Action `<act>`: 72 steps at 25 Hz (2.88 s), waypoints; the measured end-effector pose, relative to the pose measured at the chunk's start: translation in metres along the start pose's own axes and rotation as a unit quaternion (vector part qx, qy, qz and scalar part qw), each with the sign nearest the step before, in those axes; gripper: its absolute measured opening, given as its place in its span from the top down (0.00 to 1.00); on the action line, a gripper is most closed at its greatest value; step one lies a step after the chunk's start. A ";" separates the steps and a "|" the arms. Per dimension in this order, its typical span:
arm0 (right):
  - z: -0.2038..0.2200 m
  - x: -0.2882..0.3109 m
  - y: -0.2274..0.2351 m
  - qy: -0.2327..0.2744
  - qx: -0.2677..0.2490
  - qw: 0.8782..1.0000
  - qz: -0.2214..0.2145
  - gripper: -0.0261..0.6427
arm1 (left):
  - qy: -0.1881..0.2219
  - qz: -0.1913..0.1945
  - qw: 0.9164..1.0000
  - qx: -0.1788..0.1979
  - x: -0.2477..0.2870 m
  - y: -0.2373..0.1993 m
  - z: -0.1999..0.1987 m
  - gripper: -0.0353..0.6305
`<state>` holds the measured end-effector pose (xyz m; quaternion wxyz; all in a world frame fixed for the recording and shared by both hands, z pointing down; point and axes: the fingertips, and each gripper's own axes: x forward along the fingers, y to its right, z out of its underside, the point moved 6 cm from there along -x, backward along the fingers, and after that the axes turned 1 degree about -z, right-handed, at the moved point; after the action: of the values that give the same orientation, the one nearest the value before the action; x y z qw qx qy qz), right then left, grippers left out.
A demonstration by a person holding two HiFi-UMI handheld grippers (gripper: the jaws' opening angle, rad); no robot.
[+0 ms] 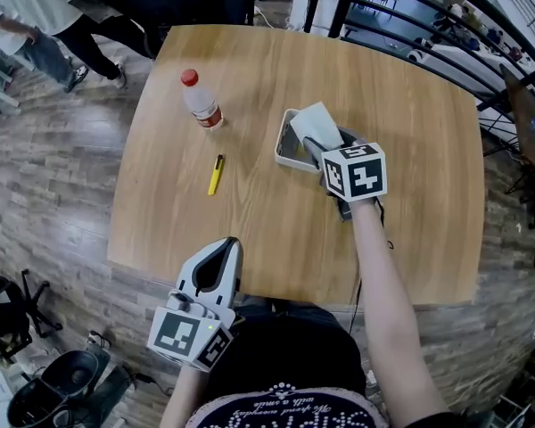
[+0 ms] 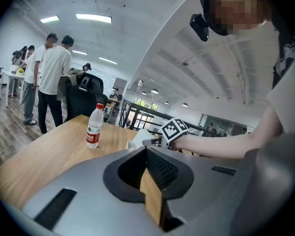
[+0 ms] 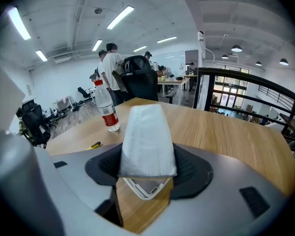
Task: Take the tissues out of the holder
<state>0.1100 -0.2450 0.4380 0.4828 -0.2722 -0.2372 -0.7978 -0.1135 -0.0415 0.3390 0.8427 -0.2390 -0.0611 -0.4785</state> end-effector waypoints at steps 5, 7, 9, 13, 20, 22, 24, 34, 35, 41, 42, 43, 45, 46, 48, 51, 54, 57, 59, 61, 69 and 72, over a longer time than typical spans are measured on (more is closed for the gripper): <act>0.003 -0.026 0.000 0.024 0.011 1.000 0.005 0.56 | 0.000 0.013 1.000 0.007 -0.001 0.004 0.001 0.94; 0.005 -0.035 0.000 0.030 0.016 0.999 0.008 0.56 | 0.001 0.020 1.000 0.009 -0.002 0.007 0.001 0.94; 0.008 -0.044 0.000 0.035 0.019 0.999 0.013 0.56 | 0.002 0.025 1.000 0.011 -0.003 0.010 0.000 0.94; 0.019 -0.065 -0.002 0.044 0.026 0.998 0.022 0.56 | 0.002 0.041 0.999 0.024 -0.005 0.013 -0.002 0.94; 0.043 -0.110 -0.019 0.073 0.043 0.996 0.024 0.56 | 0.003 0.070 0.997 0.043 -0.005 0.011 -0.011 0.94; 0.050 -0.123 -0.028 0.082 0.045 0.995 0.018 0.56 | 0.001 0.081 0.995 0.052 -0.005 0.012 -0.014 0.94; 0.056 -0.136 -0.040 0.091 0.045 0.995 0.011 0.56 | 0.001 0.093 0.994 0.056 -0.003 0.015 -0.017 0.94; 0.088 -0.203 -0.084 0.136 0.078 0.988 0.009 0.56 | 0.026 0.125 0.991 0.028 -0.003 0.023 -0.033 0.94; 0.091 -0.210 -0.088 0.138 0.079 0.987 0.011 0.56 | 0.030 0.127 0.991 0.023 -0.003 0.022 -0.035 0.94; 0.110 -0.241 -0.108 0.146 0.084 0.985 0.029 0.56 | 0.045 0.136 0.989 0.021 0.007 0.023 -0.046 0.94; 0.114 -0.243 -0.112 0.145 0.086 0.985 0.030 0.56 | 0.045 0.139 0.989 0.022 0.009 0.024 -0.046 0.94; 0.117 -0.245 -0.116 0.145 0.086 0.985 0.030 0.56 | 0.045 0.144 0.988 0.022 0.010 0.026 -0.046 0.94; 0.121 -0.248 -0.125 0.144 0.082 0.986 0.028 0.56 | 0.044 0.153 0.987 0.021 0.010 0.031 -0.046 0.94; 0.122 -0.249 -0.129 0.144 0.077 0.986 0.026 0.56 | 0.044 0.156 0.987 0.022 0.009 0.032 -0.046 0.94; 0.122 -0.251 -0.137 0.145 0.062 0.987 0.021 0.56 | 0.043 0.158 0.986 0.023 0.007 0.032 -0.046 0.94; 0.120 -0.251 -0.145 0.149 0.043 0.988 0.013 0.56 | 0.044 0.154 0.987 0.021 0.005 0.029 -0.046 0.94; 0.118 -0.252 -0.147 0.154 0.045 0.987 0.007 0.56 | 0.045 0.151 0.987 0.017 0.003 0.025 -0.046 0.94; 0.116 -0.254 -0.147 0.153 0.047 0.987 0.007 0.56 | 0.045 0.151 0.987 0.016 0.001 0.024 -0.047 0.94; 0.116 -0.255 -0.147 0.151 0.046 0.987 0.007 0.56 | 0.045 0.151 0.987 0.015 0.000 0.023 -0.047 0.94; 0.117 -0.256 -0.147 0.150 0.046 0.988 0.008 0.56 | 0.046 0.150 0.987 0.013 -0.001 0.022 -0.047 0.94; 0.123 -0.257 -0.153 0.145 0.041 0.989 0.006 0.56 | 0.050 0.149 0.987 0.016 -0.008 0.024 -0.045 0.94; 0.124 -0.256 -0.154 0.145 0.033 0.989 -0.002 0.56 | 0.044 0.151 0.987 0.034 -0.012 0.032 -0.042 0.94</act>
<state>0.0954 0.0636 0.3417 0.5191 -0.1370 -0.1915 -0.8217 -0.0986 -0.0381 0.2878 0.9150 -0.1950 -0.0034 -0.3533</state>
